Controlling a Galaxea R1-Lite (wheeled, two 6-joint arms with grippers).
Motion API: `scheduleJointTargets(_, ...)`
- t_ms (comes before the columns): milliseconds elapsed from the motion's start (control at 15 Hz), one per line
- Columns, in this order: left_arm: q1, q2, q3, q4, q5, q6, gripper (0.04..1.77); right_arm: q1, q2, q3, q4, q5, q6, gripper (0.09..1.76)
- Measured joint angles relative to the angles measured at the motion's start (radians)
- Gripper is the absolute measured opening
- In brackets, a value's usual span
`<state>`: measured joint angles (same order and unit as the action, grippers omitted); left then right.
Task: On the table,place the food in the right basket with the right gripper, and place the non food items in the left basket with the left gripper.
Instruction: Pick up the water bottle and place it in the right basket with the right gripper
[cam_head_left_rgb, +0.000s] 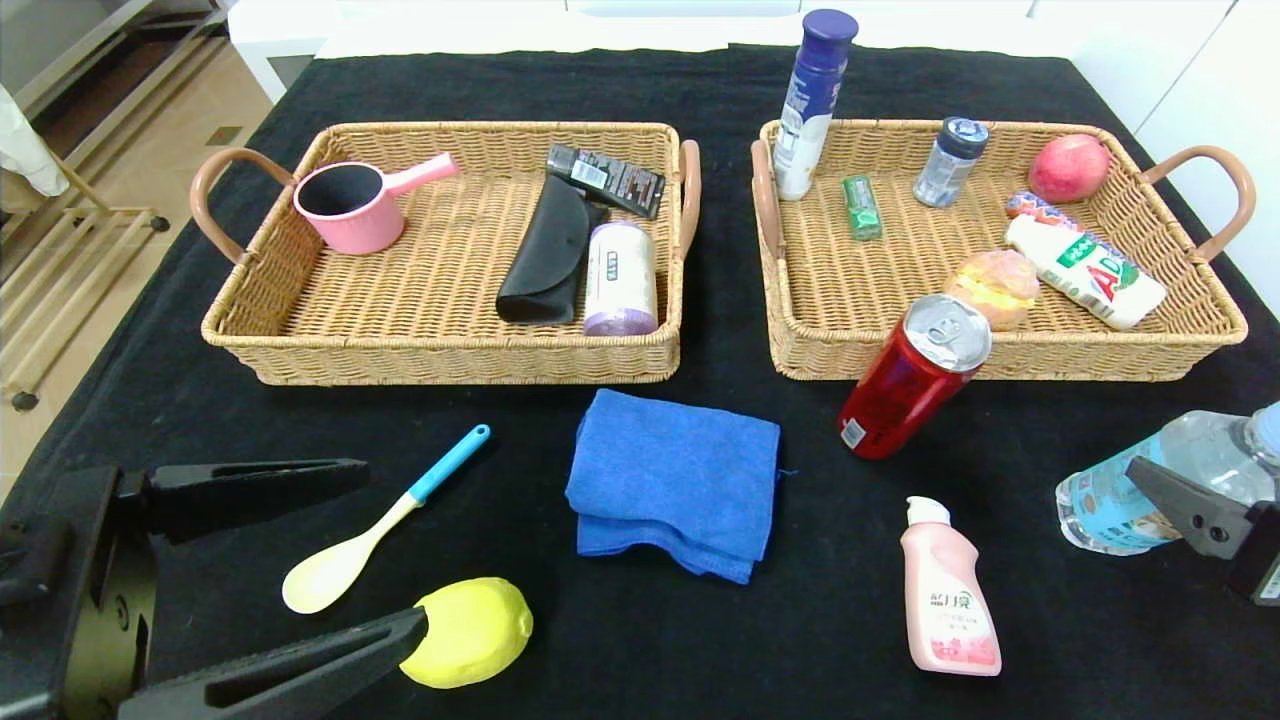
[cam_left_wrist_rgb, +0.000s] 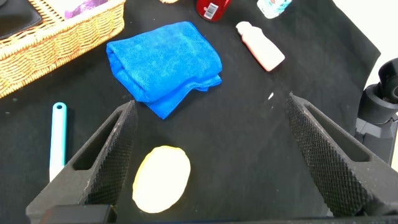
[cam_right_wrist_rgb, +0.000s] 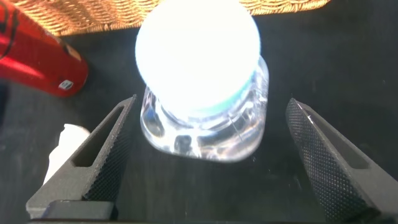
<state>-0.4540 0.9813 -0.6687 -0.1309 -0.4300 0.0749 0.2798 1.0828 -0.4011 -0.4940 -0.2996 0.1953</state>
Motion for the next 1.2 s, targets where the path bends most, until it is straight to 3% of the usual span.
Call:
scheduleJointTargets(400, 0.000, -0.002, 0.000, -0.001, 0.000, 0.003, 1.72, -0.016, 0.074, 0.033, -0.169, -0.013, 0.002, 1.71)
scheduleJointTargets(1000, 0.000, -0.010, 0.002, 0.000, 0.000, 0.011, 1.72, -0.025, 0.141, 0.040, -0.213, -0.014, 0.011, 1.68)
scheduleJointTargets(1200, 0.000, -0.010, 0.003, 0.000, 0.000, 0.011, 1.72, -0.026, 0.149, 0.042, -0.216, -0.012, 0.011, 1.17)
